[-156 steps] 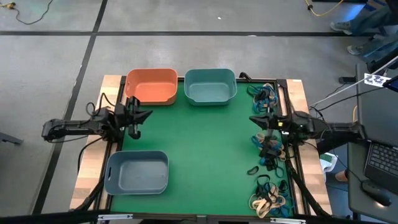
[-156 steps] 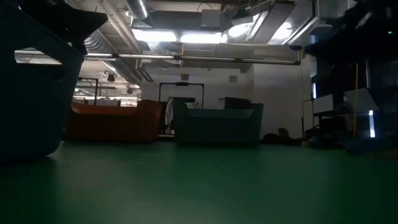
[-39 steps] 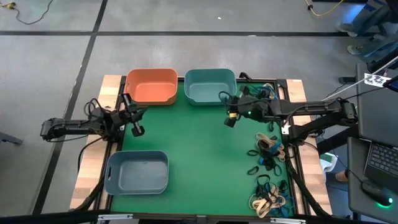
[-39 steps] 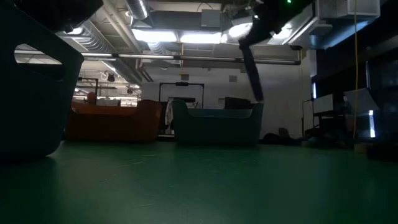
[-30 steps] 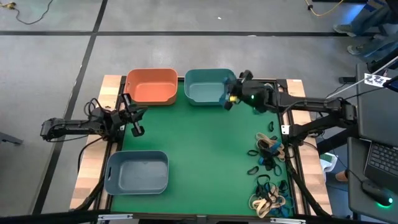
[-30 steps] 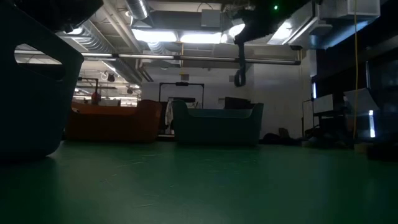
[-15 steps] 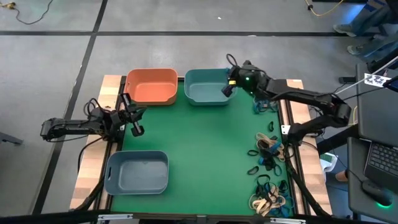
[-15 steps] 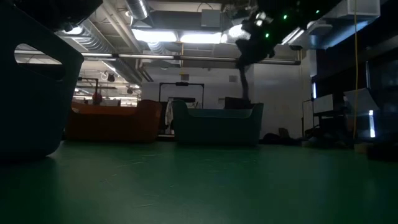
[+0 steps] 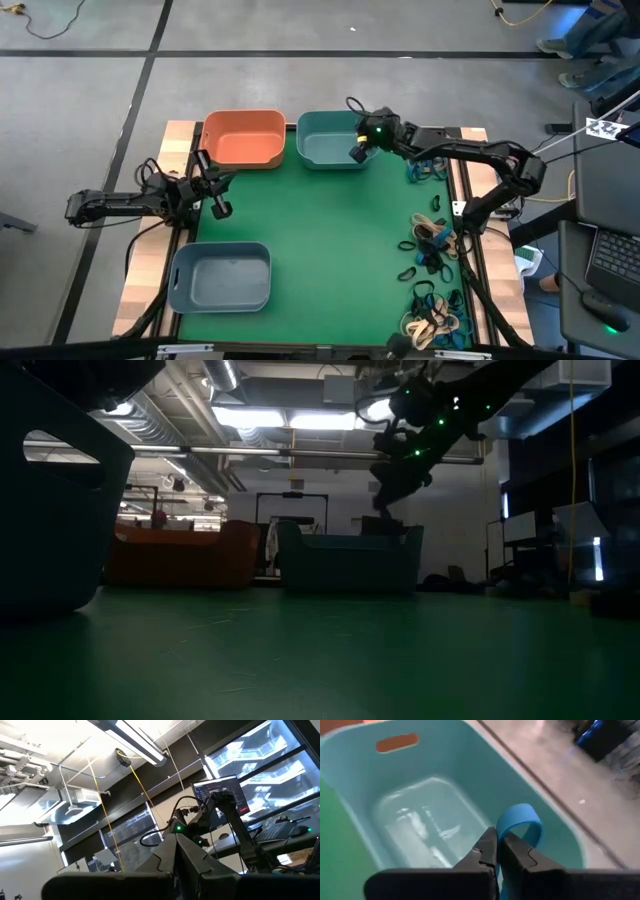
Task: Sort rubber bands into baskets
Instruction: Put the blue rubber band into the green bin
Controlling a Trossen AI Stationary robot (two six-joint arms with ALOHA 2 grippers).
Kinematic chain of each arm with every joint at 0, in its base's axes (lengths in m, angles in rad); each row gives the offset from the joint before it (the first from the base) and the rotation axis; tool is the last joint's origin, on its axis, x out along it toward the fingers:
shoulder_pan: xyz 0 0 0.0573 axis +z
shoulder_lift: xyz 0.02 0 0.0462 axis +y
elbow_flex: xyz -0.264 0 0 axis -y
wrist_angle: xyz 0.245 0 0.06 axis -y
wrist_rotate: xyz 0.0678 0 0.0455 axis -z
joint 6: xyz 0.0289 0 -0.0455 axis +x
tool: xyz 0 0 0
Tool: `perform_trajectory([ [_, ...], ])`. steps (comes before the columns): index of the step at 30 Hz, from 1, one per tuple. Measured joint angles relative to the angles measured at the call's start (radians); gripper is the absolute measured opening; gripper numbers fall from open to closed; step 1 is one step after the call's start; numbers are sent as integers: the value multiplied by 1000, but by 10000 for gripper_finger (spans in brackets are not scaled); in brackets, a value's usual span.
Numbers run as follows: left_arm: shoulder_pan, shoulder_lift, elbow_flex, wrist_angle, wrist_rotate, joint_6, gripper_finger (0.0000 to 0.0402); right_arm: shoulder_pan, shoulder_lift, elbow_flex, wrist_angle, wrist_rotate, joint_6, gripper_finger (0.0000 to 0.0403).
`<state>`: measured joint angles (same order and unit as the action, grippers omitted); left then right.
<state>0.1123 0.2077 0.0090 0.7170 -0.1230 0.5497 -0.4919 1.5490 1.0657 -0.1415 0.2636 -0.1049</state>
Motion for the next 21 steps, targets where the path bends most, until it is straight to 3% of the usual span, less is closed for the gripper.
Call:
perform_trajectory([
  [4, 0, 0, 0, 0, 0, 0, 4, 0, -3, 0, -47, -4, 22, 41],
  [13, 0, 0, 0, 0, 0, 0, 4, 2, -17, 0, -135, -12, 24, 173],
  [21, 0, 0, 0, -2, -3, 1, 4, 2, -39, 174, -475, -27, 58, 206],
])
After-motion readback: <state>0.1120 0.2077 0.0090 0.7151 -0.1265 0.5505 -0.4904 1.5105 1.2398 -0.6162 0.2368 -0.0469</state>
